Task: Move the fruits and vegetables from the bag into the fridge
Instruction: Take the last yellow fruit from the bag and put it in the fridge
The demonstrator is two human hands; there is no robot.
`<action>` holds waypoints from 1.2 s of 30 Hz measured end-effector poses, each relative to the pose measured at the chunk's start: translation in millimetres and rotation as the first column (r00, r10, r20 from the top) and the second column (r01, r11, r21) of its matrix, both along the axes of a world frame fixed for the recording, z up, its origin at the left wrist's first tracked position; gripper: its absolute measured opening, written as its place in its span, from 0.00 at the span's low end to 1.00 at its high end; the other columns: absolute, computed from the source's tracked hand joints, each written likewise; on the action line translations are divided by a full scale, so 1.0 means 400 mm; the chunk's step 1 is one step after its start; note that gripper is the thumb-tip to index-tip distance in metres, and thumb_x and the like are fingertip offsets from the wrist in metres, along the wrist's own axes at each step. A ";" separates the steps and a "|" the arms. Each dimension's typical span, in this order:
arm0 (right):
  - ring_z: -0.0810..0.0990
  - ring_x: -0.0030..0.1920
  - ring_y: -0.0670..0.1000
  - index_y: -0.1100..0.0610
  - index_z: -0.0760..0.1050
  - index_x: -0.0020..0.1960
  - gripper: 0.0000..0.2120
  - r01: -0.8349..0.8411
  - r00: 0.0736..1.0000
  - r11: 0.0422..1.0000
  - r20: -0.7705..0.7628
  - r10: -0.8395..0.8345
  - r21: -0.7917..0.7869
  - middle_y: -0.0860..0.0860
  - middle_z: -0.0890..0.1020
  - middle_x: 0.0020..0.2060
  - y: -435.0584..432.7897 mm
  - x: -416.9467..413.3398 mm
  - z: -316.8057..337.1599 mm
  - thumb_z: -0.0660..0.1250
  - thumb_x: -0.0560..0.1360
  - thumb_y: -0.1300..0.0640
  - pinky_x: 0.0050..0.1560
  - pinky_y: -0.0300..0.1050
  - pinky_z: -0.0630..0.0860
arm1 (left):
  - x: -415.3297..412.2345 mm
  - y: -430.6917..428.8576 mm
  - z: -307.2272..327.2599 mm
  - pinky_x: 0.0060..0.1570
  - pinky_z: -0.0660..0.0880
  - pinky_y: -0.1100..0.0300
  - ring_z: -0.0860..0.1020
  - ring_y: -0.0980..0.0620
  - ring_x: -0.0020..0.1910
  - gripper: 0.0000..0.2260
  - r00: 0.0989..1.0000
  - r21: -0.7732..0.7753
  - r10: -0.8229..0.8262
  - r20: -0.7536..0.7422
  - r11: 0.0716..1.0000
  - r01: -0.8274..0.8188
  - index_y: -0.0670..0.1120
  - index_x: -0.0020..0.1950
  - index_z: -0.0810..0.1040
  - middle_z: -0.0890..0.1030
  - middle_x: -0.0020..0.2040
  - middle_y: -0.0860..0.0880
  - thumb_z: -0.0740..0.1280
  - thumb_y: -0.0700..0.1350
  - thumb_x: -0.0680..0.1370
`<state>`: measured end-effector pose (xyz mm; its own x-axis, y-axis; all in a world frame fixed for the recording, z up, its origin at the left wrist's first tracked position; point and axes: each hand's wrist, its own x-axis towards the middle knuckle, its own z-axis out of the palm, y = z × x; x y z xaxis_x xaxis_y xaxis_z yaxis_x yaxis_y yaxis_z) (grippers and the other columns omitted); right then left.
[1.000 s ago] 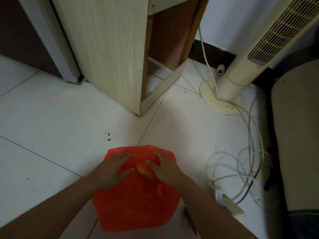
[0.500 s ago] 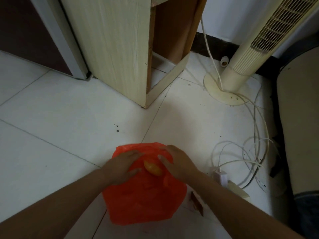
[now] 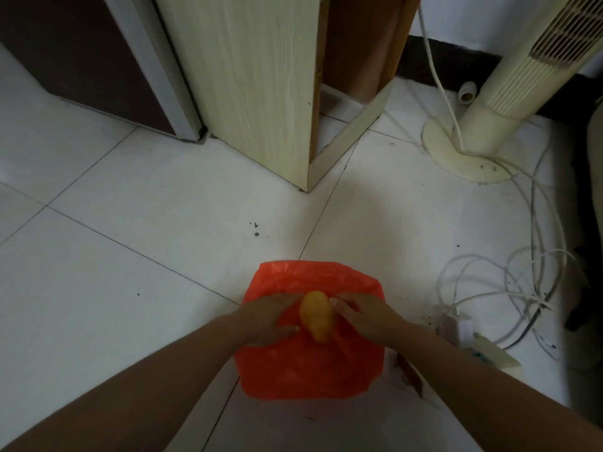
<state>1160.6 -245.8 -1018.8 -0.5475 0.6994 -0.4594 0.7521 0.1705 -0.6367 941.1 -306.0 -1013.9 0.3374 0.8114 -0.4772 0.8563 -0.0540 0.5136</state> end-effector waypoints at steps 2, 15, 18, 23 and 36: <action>0.73 0.58 0.44 0.51 0.74 0.61 0.16 0.018 0.999 0.988 -0.043 -0.011 0.156 0.43 0.76 0.56 0.002 -0.001 0.013 0.60 0.77 0.45 0.56 0.36 0.66 | -0.006 -0.008 -0.001 0.69 0.54 0.64 0.59 0.52 0.73 0.30 1.000 0.029 0.023 0.012 0.999 -0.023 0.49 0.76 0.55 0.61 0.75 0.49 0.64 0.52 0.77; 0.53 0.74 0.53 0.52 0.50 0.76 0.45 -0.434 0.890 0.888 0.224 0.397 0.149 0.51 0.51 0.75 -0.034 -0.059 0.009 0.72 0.69 0.44 0.72 0.45 0.53 | -0.062 -0.060 -0.001 0.69 0.59 0.58 0.60 0.50 0.72 0.34 0.988 0.010 0.020 -0.154 1.000 -0.018 0.51 0.76 0.56 0.60 0.75 0.50 0.66 0.57 0.74; 0.52 0.74 0.53 0.52 0.47 0.76 0.44 -0.449 0.879 0.881 0.251 0.406 0.149 0.52 0.49 0.76 -0.037 -0.049 0.013 0.70 0.70 0.46 0.71 0.44 0.53 | -0.059 -0.080 -0.003 0.71 0.56 0.56 0.56 0.49 0.75 0.35 0.978 -0.067 -0.015 -0.206 0.998 0.001 0.51 0.76 0.52 0.55 0.77 0.49 0.66 0.56 0.75; 0.55 0.74 0.55 0.53 0.50 0.76 0.37 -0.456 0.879 0.861 0.269 0.394 0.225 0.53 0.53 0.75 -0.029 -0.030 0.016 0.65 0.74 0.50 0.72 0.46 0.54 | -0.069 -0.075 0.003 0.70 0.58 0.56 0.58 0.48 0.74 0.35 0.979 -0.050 0.032 -0.201 0.998 -0.043 0.50 0.76 0.54 0.56 0.76 0.49 0.66 0.57 0.75; 0.65 0.68 0.53 0.56 0.56 0.74 0.39 -0.191 0.975 0.964 0.146 0.165 0.184 0.53 0.64 0.70 -0.099 -0.079 0.002 0.68 0.71 0.43 0.68 0.45 0.62 | -0.072 -0.094 0.028 0.72 0.58 0.54 0.58 0.47 0.74 0.37 0.967 -0.117 -0.004 -0.256 0.993 -0.026 0.49 0.76 0.53 0.56 0.77 0.47 0.66 0.58 0.73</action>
